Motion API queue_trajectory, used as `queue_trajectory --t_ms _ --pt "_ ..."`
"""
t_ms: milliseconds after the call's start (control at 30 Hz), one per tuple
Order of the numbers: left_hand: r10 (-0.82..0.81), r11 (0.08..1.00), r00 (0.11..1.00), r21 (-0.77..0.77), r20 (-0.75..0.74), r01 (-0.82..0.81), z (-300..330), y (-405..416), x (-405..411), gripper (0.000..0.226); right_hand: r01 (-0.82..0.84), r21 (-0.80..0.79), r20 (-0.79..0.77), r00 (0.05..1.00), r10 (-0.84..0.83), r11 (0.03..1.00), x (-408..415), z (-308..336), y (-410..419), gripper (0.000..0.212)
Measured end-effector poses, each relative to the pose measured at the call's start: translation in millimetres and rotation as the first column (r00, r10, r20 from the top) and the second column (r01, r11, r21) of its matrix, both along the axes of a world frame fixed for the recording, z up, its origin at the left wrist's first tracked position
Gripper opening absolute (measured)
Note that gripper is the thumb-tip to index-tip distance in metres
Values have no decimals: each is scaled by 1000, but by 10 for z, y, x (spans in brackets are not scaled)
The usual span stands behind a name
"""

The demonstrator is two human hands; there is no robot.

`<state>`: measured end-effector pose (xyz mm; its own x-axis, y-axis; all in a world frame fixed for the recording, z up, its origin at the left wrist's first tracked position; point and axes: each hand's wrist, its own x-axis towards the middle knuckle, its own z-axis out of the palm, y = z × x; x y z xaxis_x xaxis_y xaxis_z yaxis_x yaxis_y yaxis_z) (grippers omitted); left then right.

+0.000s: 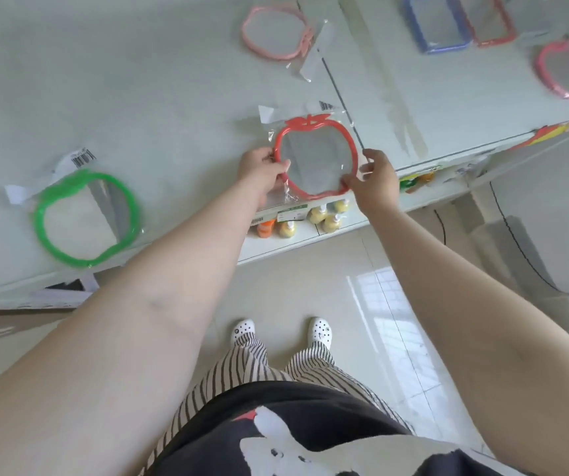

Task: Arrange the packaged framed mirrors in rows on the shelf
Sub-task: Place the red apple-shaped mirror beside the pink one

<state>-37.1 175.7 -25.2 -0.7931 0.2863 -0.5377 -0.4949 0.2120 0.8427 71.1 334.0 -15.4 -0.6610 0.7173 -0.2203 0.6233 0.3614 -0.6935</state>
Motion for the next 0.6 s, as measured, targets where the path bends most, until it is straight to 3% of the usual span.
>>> queue_trajectory --t_ms 67,167,233,333,500,600 --pt "-18 997 999 73 31 16 82 163 95 27 131 -86 -30 991 -134 988 159 93 83 55" --pt "-85 986 996 145 31 80 195 470 290 30 290 -324 -100 936 -337 901 441 213 270 32" --pt "-121 981 993 151 7 118 270 689 435 30 348 -414 -130 892 -433 841 667 261 432 32" --pt "-178 970 984 170 -7 176 350 1048 677 29 408 -468 -150 837 -526 784 1020 281 727 41" --pt "-265 954 963 129 -53 270 407 1734 1201 27 445 -503 -200 774 -600 741 1676 360 1251 29" --pt "-293 948 954 111 -60 298 366 2166 1615 30 452 -521 -211 753 -623 724 2135 315 1639 36"
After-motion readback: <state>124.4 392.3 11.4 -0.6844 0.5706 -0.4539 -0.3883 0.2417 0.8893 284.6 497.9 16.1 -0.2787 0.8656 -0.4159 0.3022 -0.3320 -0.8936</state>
